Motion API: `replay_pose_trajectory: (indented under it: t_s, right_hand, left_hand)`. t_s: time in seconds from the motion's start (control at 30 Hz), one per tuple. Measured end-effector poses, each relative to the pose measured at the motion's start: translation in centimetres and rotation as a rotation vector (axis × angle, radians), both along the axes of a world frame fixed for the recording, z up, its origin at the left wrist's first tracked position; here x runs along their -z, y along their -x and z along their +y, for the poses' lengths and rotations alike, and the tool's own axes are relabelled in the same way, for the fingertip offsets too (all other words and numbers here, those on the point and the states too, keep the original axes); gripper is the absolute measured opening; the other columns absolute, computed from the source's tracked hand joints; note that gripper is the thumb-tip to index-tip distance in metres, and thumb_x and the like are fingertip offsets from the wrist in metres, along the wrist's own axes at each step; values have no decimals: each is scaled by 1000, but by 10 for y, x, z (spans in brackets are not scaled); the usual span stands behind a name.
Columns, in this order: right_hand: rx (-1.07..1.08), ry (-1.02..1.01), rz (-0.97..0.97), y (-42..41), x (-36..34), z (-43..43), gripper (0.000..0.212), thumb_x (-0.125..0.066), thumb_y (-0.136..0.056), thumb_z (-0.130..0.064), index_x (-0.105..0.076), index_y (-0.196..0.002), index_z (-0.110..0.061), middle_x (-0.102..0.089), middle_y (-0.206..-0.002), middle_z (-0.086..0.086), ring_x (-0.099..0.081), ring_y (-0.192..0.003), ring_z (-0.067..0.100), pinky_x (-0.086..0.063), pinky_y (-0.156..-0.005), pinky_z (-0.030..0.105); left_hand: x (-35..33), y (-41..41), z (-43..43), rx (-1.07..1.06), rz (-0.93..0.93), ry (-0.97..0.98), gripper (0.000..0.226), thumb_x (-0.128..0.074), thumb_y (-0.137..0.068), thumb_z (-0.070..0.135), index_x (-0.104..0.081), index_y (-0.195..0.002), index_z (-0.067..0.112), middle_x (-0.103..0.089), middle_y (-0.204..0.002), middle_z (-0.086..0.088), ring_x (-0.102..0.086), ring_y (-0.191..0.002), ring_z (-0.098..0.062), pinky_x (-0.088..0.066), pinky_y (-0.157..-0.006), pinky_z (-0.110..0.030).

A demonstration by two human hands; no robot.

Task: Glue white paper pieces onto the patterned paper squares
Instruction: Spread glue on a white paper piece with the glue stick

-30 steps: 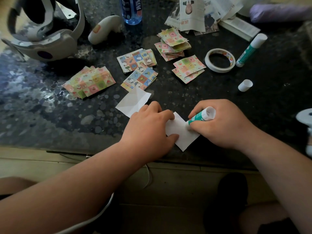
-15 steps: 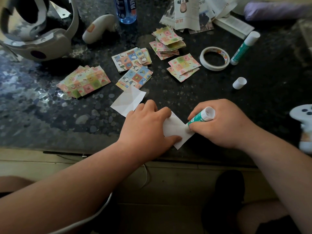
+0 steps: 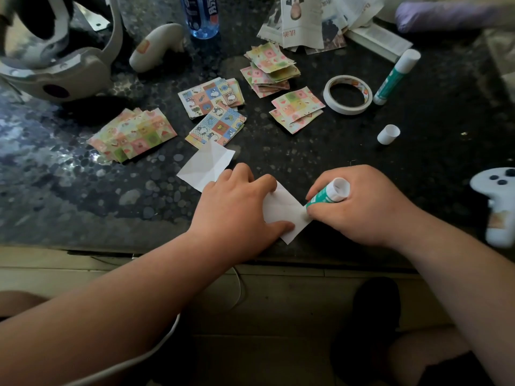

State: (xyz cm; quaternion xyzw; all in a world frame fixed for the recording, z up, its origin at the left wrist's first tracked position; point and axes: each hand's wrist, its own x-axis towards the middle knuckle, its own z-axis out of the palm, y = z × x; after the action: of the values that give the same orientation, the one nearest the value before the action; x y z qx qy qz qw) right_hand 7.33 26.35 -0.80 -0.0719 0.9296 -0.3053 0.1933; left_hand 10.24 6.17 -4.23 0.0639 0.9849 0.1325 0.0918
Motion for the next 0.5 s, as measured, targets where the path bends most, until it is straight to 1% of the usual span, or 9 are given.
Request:
replay_pose_trajectory:
  t_s: [0.07, 0.1, 0.17, 0.23, 0.27, 0.33, 0.4, 0.43, 0.5]
  right_hand:
    - [-17, -20, -24, 0, -4, 2, 10, -82, -78, -25, -74, -76, -31, -71, -77, -11, -65, -77, 0, -50, -62, 18]
    - [-2, 14, -27, 0, -6, 4, 10, -83, -77, -23, -75, -75, -29, -72, -75, -11, -66, -75, 0, -50, -61, 20]
    - [99, 225, 12, 1, -13, 10, 9, -81, -78, -13, -76, -74, -21, -74, -70, -2, -68, -64, 9, -55, -60, 28]
    - [257, 495, 118, 5, -23, 19, 9, -76, -79, -8, -74, -73, -14, -72, -66, 10, -66, -57, 21, -54, -54, 31]
    - [330, 606, 165, 7, -27, 24, 9, -74, -80, -8, -73, -73, -13, -71, -66, 12, -65, -56, 24, -54, -53, 30]
    - [440, 738, 217, 8, -32, 32, 11, -72, -84, -9, -72, -75, -16, -70, -68, 8, -61, -56, 22, -59, -57, 33]
    - [508, 763, 218, 6, -30, 34, 9, -73, -89, -12, -75, -83, -19, -69, -75, 5, -61, -61, 18, -61, -64, 37]
    - [521, 752, 204, 4, -28, 33, 5, -74, -90, -15, -76, -90, -20, -69, -77, 5, -63, -63, 18, -61, -64, 36]
    - [535, 736, 171, 1, -24, 30, 14, -75, -92, -21, -76, -106, -23, -72, -80, 4, -66, -64, 18, -58, -63, 33]
  left_hand:
    - [-1, 0, 1, 2, -5, -2, 65, -59, -76, 81, -47, -128, 44, -41, -116, 8, -44, -111, -15, -44, -94, -36]
    - [0, 0, 1, 4, -4, -3, 65, -59, -75, 81, -47, -128, 44, -41, -116, 8, -44, -111, -16, -44, -95, -36]
    - [0, 0, 1, 8, 7, -13, 64, -61, -75, 79, -48, -126, 42, -40, -116, 8, -43, -111, -16, -42, -96, -35]
    - [1, 2, 0, 27, 28, -43, 65, -64, -75, 76, -47, -127, 40, -40, -123, 8, -40, -116, -17, -38, -101, -35]
    - [1, 3, 1, 49, 36, -64, 68, -67, -76, 73, -45, -131, 40, -38, -131, 8, -37, -122, -17, -35, -105, -36]
    - [-2, 9, 2, 122, 27, -101, 78, -72, -77, 65, -38, -142, 40, -30, -148, 10, -27, -139, -18, -26, -114, -40]
    - [-7, 15, 5, 204, -1, -112, 88, -75, -79, 57, -28, -151, 41, -24, -158, 14, -17, -148, -16, -17, -120, -43]
    - [-9, 17, 7, 238, -15, -108, 89, -75, -80, 54, -25, -152, 42, -25, -158, 15, -17, -148, -15, -15, -121, -43]
    - [-13, 23, 11, 283, -52, -84, 83, -74, -81, 51, -29, -149, 44, -37, -149, 16, -24, -145, -14, -14, -121, -43]
